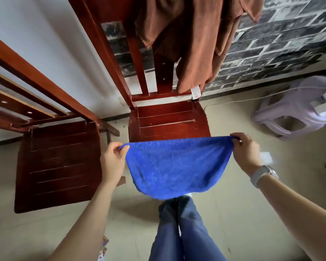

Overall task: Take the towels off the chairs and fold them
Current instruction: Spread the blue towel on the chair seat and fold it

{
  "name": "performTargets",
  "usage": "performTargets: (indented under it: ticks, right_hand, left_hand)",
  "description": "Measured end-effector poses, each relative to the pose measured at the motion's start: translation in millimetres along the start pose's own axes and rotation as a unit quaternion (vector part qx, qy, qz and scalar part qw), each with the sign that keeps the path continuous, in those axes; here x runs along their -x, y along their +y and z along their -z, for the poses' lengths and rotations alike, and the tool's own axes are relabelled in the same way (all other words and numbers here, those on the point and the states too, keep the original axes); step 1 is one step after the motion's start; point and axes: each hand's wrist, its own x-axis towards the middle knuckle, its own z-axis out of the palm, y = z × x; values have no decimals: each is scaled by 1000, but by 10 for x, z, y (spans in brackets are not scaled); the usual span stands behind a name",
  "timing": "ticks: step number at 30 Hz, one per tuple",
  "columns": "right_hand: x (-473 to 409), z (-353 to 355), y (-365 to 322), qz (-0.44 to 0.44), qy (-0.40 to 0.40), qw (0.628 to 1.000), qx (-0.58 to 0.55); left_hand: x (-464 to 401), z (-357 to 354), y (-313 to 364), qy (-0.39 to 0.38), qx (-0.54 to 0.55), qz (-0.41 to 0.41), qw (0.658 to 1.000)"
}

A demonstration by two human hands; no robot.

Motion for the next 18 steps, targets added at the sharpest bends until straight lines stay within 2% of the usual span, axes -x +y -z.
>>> performTargets:
  ticks: [5,8,11,14,18]
  right_hand:
    - [-958,-673,-54,-66,21,993,-98]
    - [-1167,-1054,142,-94,15,989,-109]
    - [-1005,-1362,590,-119,-45,990,-66]
    - [-680,-1624,1125,-182,-121,975,-33]
    - [-188,-1724,1477,-242,-143,960,11]
  left_hand:
    - [-936,-572,-164,41,15,-20,999]
    - [-1147,-919,-511,0,-2,37,999]
    - [-890,-1197,-985,-32,-61,90,994]
    - [-534,-1367,-1496,-39,-106,149,982]
    - [-152,-1475,-2012,-20,-134,204,970]
